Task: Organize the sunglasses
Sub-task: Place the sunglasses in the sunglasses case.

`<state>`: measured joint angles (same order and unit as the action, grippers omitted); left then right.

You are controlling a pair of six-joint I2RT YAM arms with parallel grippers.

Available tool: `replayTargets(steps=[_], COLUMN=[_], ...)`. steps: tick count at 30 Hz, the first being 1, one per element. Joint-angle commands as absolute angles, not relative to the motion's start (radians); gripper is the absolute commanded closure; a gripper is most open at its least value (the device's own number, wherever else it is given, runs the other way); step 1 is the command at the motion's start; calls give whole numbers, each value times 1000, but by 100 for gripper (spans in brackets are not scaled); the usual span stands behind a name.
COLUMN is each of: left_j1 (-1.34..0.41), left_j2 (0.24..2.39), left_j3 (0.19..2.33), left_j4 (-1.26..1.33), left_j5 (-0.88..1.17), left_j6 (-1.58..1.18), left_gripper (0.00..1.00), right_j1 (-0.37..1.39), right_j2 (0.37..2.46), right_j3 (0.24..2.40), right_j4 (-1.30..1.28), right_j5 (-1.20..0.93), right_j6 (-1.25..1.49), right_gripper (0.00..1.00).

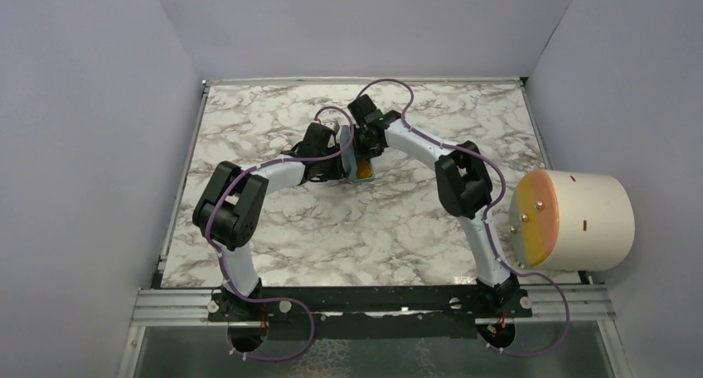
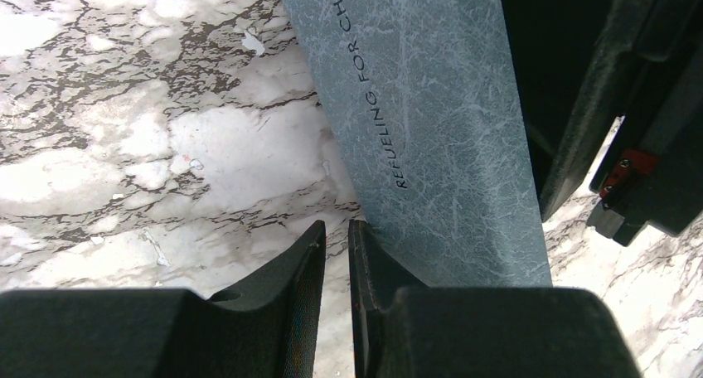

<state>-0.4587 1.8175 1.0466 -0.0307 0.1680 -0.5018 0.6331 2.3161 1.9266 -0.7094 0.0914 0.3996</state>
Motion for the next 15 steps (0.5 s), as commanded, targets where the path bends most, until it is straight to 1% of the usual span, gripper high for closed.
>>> replayTargets(steps=[1,15], left_j1=[-463,-463], left_j2=[1794,1794], left_j3=[1062,1093], left_j4=[-25,-55], left_j5=[161,144], left_j6=[-496,-478], left_gripper=[81,81], right_j1=[629,629], right_j2=[2248,2149], right_j3=[1917,1898], right_j4=[-703,-727], right_j5=[126,167], right_j6=[402,394], right_gripper=[67,67])
